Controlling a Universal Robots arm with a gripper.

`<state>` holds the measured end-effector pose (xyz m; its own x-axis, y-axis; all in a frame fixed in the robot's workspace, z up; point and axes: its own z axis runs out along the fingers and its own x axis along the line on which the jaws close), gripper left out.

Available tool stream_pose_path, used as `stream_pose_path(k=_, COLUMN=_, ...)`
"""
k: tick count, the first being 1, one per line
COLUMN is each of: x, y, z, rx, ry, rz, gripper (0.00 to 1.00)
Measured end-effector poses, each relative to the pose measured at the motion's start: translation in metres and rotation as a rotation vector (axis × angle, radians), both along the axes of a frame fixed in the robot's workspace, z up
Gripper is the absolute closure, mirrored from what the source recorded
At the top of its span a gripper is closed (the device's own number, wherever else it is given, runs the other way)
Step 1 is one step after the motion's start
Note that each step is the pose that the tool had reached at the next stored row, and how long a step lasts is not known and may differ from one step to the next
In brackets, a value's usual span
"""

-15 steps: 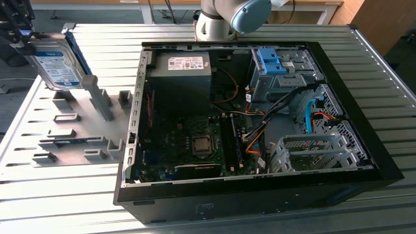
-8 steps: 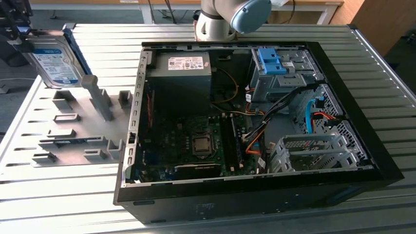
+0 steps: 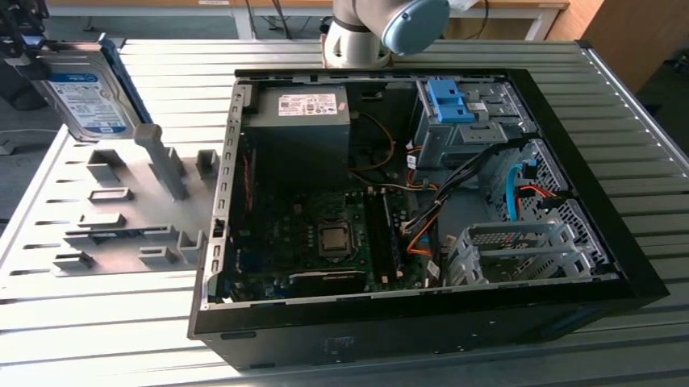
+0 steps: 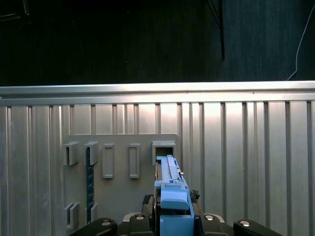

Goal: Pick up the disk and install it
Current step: 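Pick up the disk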

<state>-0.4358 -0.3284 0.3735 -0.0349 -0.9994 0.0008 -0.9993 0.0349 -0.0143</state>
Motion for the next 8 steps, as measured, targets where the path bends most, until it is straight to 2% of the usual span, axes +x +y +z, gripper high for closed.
stream_pose_path(k=8, x=0.0, y=0.0, z=0.0107, rx=0.0001, ry=-0.0001, rz=0.0, gripper=0.64)
